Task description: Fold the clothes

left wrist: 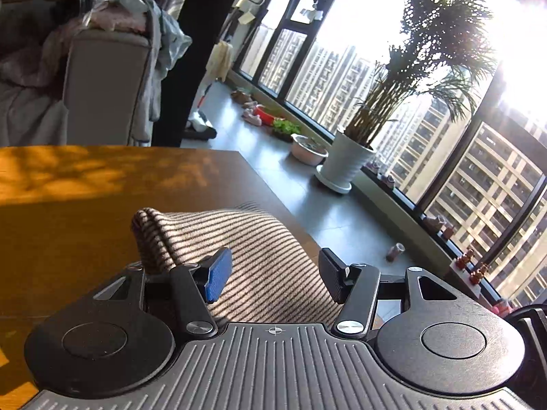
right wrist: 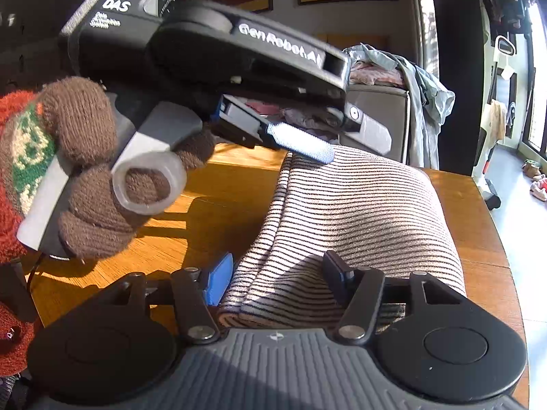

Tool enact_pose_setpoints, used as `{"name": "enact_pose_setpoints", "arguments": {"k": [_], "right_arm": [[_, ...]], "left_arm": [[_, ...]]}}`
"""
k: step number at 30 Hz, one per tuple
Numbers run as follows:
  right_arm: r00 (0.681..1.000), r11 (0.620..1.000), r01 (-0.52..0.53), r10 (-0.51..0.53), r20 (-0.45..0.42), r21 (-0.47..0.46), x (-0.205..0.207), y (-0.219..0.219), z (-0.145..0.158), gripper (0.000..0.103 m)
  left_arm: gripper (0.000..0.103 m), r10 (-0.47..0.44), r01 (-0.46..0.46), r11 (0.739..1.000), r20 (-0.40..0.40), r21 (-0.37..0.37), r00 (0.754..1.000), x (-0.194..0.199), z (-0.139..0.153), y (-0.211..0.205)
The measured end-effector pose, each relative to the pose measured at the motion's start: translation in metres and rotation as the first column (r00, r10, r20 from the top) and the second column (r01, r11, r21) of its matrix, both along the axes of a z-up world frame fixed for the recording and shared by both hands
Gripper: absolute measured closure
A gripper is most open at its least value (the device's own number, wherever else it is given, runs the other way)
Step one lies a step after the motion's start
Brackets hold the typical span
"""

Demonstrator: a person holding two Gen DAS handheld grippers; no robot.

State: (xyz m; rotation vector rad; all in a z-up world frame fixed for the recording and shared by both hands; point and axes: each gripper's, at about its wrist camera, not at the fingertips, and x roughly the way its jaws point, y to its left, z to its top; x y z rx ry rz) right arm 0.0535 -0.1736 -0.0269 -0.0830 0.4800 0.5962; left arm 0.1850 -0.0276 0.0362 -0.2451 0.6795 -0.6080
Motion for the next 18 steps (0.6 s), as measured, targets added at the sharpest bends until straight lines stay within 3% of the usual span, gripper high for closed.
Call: {"name": "enact_pose_setpoints", "arguments": {"k": [3,7,10,13,18], "right_arm": [[0.998,0.999,0.037,-0.037,0.046,0.002,-0.005,-0.014,0.013,0.0],[0.99,0.991,0.129,-0.13,0.054,0.032,0.0,-0.04,0.023,0.0],[0.977,0.972,0.213,-0.208,-0.052,0.098,0.021,-0.06,0.018,0.0],[0.945,0.951,0.291,-0.269,-0.184,0.101,0.042,-0.068,0.0,0.0],[0.912,0.927,0.327,-0.257,-0.32,0.186,0.048,-0.079,-0.023,0.0]], "left_arm": [[0.043,0.003,-0.003,1.0,-0.018,0.002,1.0,0.009,-0.014,0.001],[0.043,-0.008,0.008,1.0,-0.03,-0.007,1.0,0.01,-0.015,0.005],[0.043,-0.01,0.01,1.0,-0.028,-0.006,1.0,0.009,-0.018,0.006],[0.043,-0.013,0.013,1.0,-0.026,-0.005,1.0,0.008,-0.02,0.008],[0.043,-0.02,0.02,1.0,-0.026,-0.004,0.999,0.004,-0.022,0.012]]}}
